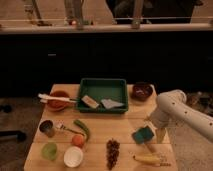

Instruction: Place sponge in metal cup

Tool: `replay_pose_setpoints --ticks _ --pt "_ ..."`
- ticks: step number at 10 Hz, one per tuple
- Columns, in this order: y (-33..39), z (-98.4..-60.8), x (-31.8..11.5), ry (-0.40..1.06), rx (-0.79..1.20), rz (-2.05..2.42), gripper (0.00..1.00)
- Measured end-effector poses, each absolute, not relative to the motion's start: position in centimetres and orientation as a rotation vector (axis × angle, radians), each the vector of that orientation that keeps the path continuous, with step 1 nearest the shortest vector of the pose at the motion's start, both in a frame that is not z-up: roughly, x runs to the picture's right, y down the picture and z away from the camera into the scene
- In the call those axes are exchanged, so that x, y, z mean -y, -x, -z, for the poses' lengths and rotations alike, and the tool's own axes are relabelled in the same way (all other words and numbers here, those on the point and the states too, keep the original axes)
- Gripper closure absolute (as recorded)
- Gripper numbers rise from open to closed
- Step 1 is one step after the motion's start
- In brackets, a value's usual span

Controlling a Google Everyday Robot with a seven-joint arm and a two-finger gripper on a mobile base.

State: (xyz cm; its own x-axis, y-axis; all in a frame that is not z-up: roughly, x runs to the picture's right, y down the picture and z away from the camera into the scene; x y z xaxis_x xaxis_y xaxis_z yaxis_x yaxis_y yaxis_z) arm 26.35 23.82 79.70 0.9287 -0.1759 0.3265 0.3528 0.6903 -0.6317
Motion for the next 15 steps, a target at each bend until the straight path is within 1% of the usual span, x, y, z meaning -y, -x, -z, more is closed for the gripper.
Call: replay_pose_setpoints --ticks 8,15 --pt "-25.2 -81.6 -26.0 0.829 0.320 0.358 0.20" --pt "-26.0 -82.7 -25.3 0.820 0.342 0.309 0.20"
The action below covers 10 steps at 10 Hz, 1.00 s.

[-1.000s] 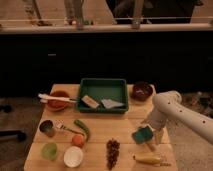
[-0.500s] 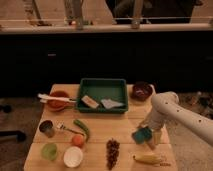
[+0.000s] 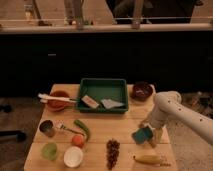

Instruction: Place sponge in metal cup

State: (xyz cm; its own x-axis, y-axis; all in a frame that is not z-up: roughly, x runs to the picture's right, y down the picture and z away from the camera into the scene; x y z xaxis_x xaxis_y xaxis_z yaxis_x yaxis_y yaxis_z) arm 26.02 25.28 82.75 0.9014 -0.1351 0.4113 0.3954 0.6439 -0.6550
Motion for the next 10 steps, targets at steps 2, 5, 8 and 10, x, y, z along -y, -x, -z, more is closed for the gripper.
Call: replay_pose_setpoints --ticks 2,5,8,10 --pt "-26.37 -82.98 -25.28 0.814 0.335 0.295 0.20" --pt "-26.49 -83.38 -25.68 0.822 0.324 0.295 0.25" --pt "-26.46 -83.44 -25.84 0.829 0.320 0.304 0.55" --pt "-26.22 -83.31 -25.54 0.828 0.324 0.308 0.73"
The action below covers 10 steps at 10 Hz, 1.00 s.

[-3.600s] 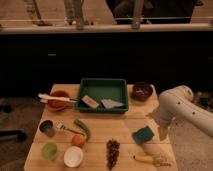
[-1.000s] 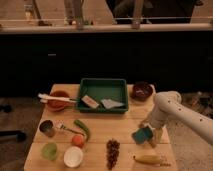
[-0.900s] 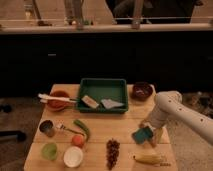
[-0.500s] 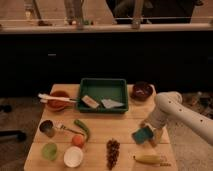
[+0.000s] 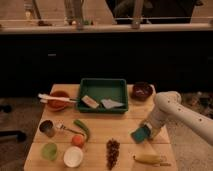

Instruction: Place sponge in metal cup

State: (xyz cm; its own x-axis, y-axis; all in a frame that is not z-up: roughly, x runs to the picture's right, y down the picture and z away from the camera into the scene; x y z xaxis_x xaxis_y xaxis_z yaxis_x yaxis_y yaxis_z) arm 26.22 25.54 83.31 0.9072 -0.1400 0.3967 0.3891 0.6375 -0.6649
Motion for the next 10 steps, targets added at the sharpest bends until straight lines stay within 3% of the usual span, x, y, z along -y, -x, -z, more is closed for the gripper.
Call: replay_pose_setpoints --ticks 3,10 --pt "-26.1 -83.1 -25.3 0.830 0.327 0.310 0.99" --pt "-27.0 -81.3 -23.3 0.800 0.275 0.283 1.00"
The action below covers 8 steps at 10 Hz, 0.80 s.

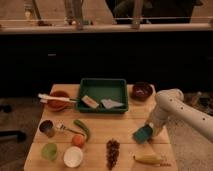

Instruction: Place sponge in metal cup

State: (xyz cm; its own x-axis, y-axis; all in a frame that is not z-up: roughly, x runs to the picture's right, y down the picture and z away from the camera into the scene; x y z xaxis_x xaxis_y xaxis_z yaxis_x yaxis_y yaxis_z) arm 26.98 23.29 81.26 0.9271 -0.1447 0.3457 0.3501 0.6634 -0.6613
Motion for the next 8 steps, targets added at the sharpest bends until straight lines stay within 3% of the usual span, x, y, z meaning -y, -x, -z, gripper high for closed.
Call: replay_pose_setpoints --ticks 4,8 --pt "-25.5 -76.8 -17.7 0.747 0.216 0.245 1.00" --pt "-20.6 -75.5 -16.7 0.779 0.095 0.189 1.00"
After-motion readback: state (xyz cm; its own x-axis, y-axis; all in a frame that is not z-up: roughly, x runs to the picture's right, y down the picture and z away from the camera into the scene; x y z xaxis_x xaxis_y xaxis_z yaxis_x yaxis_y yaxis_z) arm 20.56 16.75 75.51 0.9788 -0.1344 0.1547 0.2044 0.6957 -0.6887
